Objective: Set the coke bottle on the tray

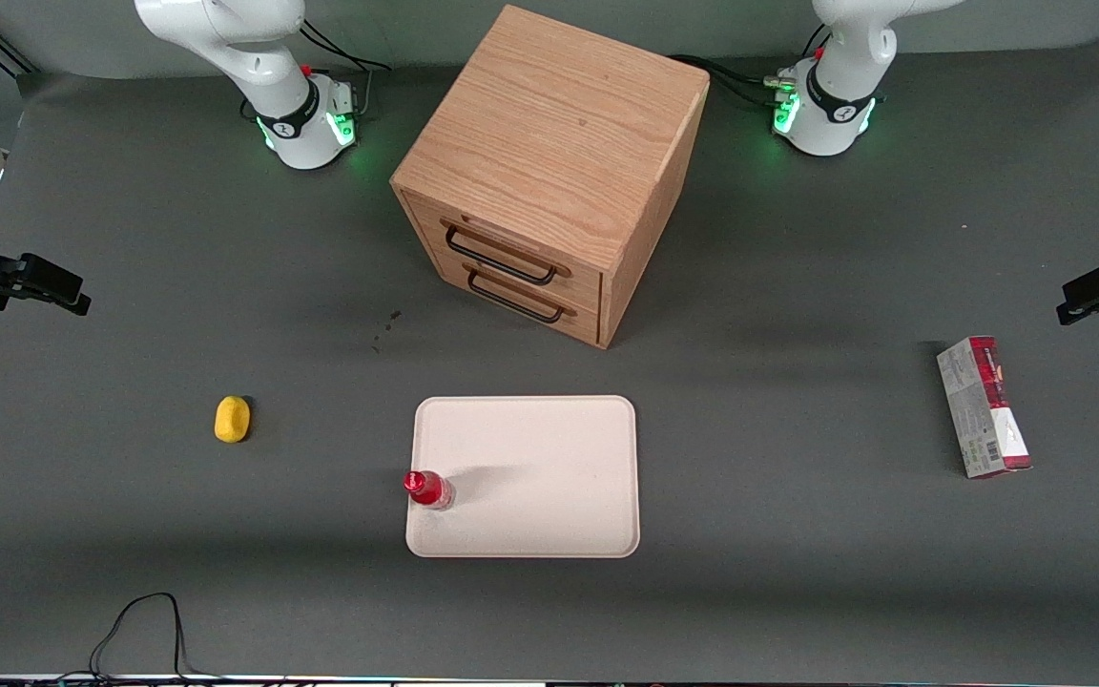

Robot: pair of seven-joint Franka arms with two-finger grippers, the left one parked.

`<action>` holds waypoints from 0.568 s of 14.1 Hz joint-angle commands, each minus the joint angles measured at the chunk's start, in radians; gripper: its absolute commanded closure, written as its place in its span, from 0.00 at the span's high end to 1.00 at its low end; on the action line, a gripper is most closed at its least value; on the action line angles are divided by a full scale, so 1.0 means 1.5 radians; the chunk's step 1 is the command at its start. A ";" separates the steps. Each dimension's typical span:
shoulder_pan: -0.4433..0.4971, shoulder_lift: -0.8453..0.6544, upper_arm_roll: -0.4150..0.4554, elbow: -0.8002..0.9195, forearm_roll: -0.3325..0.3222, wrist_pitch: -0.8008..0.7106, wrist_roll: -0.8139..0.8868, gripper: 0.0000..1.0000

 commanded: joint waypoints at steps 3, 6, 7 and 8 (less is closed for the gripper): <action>0.009 -0.005 -0.011 -0.002 0.020 -0.017 -0.015 1.00; 0.009 -0.006 -0.013 -0.006 0.024 -0.020 -0.032 1.00; 0.009 -0.005 -0.013 -0.004 0.025 -0.027 -0.031 1.00; 0.009 -0.005 -0.012 -0.004 0.027 -0.027 -0.031 1.00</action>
